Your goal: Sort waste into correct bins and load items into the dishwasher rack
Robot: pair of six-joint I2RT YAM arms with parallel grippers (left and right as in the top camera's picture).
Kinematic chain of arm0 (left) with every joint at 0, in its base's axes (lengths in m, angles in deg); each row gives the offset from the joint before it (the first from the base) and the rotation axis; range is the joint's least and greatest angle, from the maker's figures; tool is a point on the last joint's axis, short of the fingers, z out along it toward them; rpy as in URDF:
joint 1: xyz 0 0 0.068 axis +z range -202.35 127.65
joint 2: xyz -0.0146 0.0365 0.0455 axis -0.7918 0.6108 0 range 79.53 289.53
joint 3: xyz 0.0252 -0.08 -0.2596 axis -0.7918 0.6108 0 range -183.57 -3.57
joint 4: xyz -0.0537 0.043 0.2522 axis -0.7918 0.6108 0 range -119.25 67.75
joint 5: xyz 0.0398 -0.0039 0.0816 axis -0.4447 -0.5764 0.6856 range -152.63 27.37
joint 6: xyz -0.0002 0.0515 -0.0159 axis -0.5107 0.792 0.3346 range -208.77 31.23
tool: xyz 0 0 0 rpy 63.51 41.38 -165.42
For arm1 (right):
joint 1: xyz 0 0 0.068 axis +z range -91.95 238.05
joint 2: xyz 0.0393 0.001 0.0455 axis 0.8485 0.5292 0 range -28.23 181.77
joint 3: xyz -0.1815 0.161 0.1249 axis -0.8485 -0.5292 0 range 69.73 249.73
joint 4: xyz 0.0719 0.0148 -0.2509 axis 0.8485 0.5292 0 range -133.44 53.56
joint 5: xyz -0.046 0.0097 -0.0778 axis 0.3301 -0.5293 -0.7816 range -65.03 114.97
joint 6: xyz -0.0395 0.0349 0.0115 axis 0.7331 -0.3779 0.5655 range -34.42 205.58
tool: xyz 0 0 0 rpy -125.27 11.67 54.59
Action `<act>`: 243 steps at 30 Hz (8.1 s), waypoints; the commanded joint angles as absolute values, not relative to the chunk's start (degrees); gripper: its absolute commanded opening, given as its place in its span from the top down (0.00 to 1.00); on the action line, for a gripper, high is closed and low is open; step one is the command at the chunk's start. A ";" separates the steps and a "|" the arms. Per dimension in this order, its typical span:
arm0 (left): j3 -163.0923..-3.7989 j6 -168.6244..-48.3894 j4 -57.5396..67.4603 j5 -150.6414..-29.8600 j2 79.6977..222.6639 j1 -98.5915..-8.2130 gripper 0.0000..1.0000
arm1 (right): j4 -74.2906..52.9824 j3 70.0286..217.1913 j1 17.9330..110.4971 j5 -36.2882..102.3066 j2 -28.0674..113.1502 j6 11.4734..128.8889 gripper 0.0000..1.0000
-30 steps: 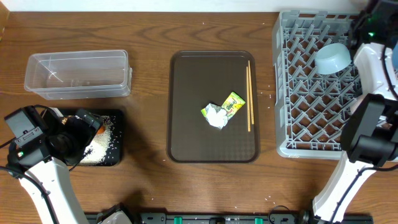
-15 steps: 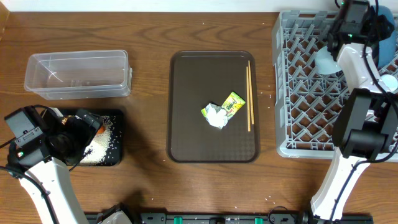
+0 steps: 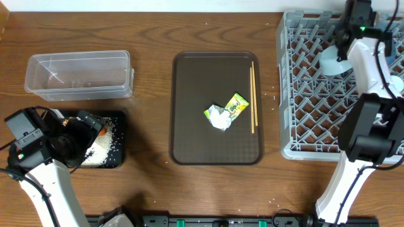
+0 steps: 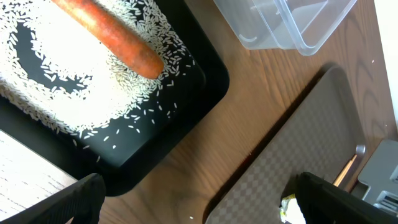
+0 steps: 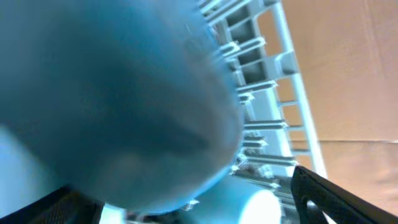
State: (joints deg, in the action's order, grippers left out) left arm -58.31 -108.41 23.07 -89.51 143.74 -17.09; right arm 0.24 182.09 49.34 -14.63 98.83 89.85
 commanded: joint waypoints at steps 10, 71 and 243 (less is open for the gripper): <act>-58.44 -107.91 23.18 -90.03 143.85 -16.74 0.02 | 20.09 208.49 51.02 30.35 97.87 77.44 0.01; -58.44 -107.91 23.18 -90.03 143.85 -16.74 0.02 | 39.78 189.56 53.65 18.11 77.55 60.35 0.01; -88.98 -148.84 18.13 -56.98 191.95 -96.10 0.94 | 39.76 189.56 49.45 18.11 77.55 60.35 0.01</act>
